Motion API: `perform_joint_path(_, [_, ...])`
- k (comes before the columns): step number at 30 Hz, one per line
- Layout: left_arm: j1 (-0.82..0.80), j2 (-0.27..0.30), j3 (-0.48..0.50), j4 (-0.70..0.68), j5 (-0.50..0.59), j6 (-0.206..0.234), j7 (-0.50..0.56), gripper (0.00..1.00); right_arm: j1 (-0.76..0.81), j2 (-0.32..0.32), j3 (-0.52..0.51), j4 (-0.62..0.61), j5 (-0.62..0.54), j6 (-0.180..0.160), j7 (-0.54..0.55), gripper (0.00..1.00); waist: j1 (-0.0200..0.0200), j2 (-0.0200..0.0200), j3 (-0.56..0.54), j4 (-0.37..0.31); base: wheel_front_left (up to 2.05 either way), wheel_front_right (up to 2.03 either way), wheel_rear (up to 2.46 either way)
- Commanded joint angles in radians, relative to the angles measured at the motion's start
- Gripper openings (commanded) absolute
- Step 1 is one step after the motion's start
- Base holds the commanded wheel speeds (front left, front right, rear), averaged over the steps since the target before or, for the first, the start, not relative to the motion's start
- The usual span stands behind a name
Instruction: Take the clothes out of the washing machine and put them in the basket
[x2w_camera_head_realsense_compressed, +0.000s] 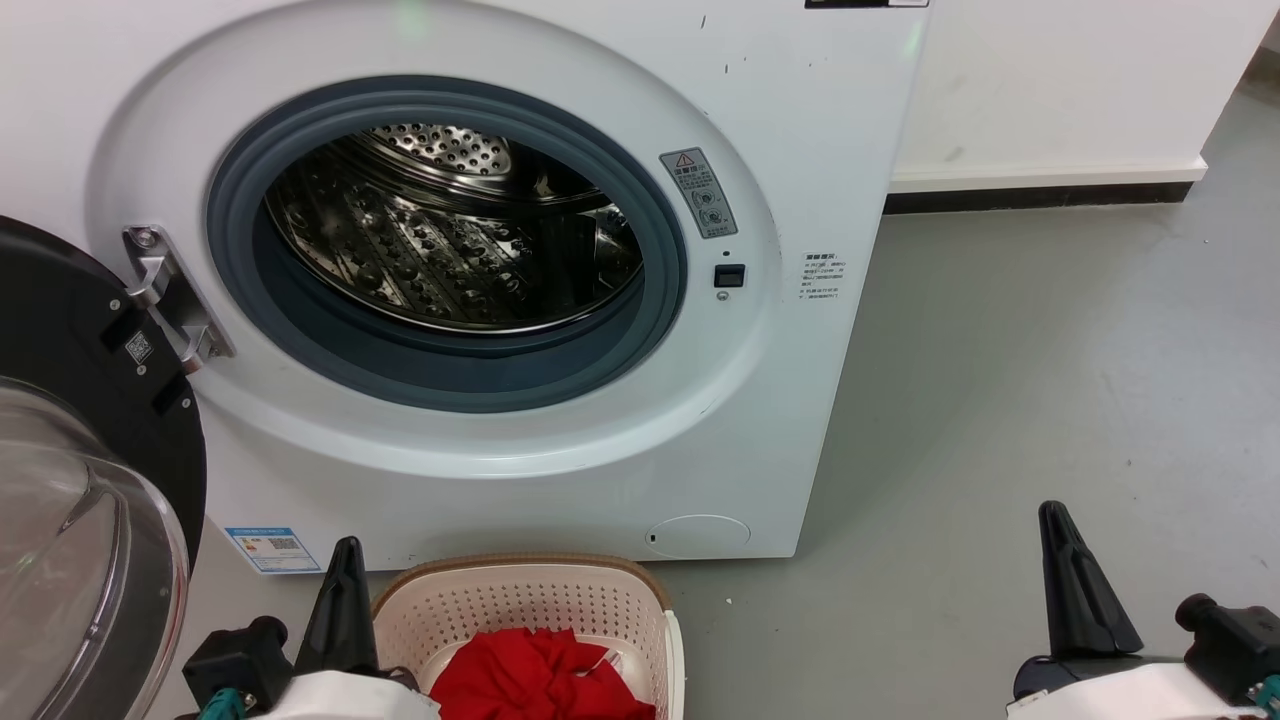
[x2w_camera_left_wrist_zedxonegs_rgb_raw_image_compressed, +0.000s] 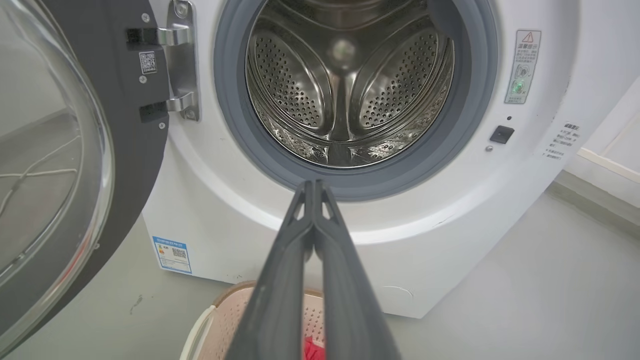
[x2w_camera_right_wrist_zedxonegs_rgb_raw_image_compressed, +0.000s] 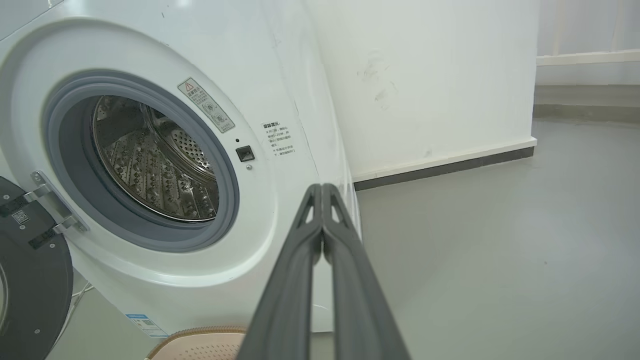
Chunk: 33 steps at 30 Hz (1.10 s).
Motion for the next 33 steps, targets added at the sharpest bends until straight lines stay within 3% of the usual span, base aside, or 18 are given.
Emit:
perform_joint_path(1, [-0.030,0.001,0.006,-0.009,-0.041,-0.004,0.008,0.00,-0.029,-0.008,0.000,-0.008,0.045,0.000,0.005,0.00,0.0000,0.0000,0.000,0.000,0.00,0.00,0.00])
perform_joint_path(33, [-0.099,0.001,0.048,0.055,-0.564,-0.064,0.131,0.00,-0.105,-0.027,-0.013,0.080,0.578,0.000,0.110,0.00,-0.0001,0.0000,0.003,0.009,0.00,0.00,0.00])
